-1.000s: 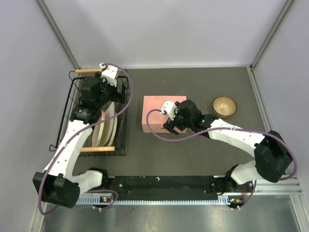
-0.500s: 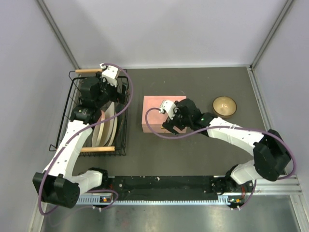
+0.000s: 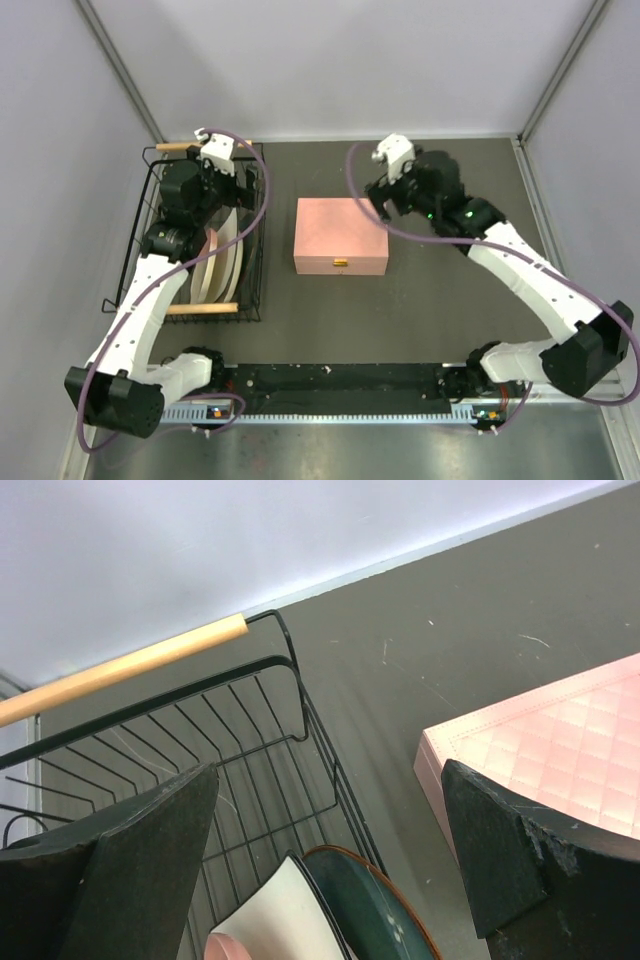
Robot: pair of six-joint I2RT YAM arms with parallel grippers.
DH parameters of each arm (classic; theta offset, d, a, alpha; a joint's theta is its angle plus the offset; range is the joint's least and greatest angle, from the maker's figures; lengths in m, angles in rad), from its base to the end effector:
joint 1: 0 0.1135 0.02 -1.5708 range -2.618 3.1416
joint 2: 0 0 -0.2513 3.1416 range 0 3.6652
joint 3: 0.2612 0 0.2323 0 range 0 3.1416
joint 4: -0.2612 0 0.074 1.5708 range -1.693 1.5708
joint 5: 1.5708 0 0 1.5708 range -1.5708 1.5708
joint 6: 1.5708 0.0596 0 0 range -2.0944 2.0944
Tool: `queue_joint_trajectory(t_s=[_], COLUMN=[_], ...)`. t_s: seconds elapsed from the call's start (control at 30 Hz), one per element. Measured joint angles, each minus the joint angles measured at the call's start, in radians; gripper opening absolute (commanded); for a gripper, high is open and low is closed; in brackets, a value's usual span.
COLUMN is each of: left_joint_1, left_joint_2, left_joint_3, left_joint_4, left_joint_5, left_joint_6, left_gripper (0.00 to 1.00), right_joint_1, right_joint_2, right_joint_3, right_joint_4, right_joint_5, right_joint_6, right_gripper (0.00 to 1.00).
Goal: Organize the mixed jewelry
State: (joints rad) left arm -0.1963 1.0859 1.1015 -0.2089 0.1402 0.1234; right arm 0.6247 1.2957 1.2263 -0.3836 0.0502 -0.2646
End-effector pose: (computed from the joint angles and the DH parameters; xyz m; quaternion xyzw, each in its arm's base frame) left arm 0.2503 -0.0583 0.3738 0.1665 0.7532 -0.0771 0.6316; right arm 0.2450 0.1729 0.3412 -0.3526 0.7709 0.0740 0.5253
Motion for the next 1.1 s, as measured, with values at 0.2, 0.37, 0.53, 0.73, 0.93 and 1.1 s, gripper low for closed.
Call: queue_joint_trajectory(t_s=[0.2,0.37,0.53,0.73,0.93,1.1], left_joint_1=[0.001,0.002,0.002,0.002,0.002,0.002], left_joint_2=[0.001,0.001,0.001,0.003,0.003,0.006], left_joint_3=[0.0,-0.007,-0.019,-0.025,-0.025,-0.025], left_joint_4=[0.032,0.053,0.069,0.092,0.105,0.112], left_joint_5=[-0.053,-0.057,-0.059,-0.05,-0.034,-0.028], left_joint_6=[-0.023,-0.026,-0.037,-0.06,-0.079,-0.088], left_gripper=[0.99,0.99,0.99,0.99,0.99,0.99], right_joint_1=[-0.228,-0.321,-0.342,-0.343,-0.344,-0.344], right_joint_2=[-0.049,-0.084,-0.127,-0.173,-0.201,-0.204], right_joint_3=[0.071,0.071,0.071,0.07,0.07,0.069], right_joint_4=[-0.052,-0.081,-0.077,-0.064,-0.05,-0.049], right_joint_5=[-0.016,-0.011,0.04,0.092,0.126,0.139], right_joint_6=[0.113,0.158,0.176,0.18,0.18,0.18], right_gripper=[0.99,0.99,0.99,0.99,0.98,0.97])
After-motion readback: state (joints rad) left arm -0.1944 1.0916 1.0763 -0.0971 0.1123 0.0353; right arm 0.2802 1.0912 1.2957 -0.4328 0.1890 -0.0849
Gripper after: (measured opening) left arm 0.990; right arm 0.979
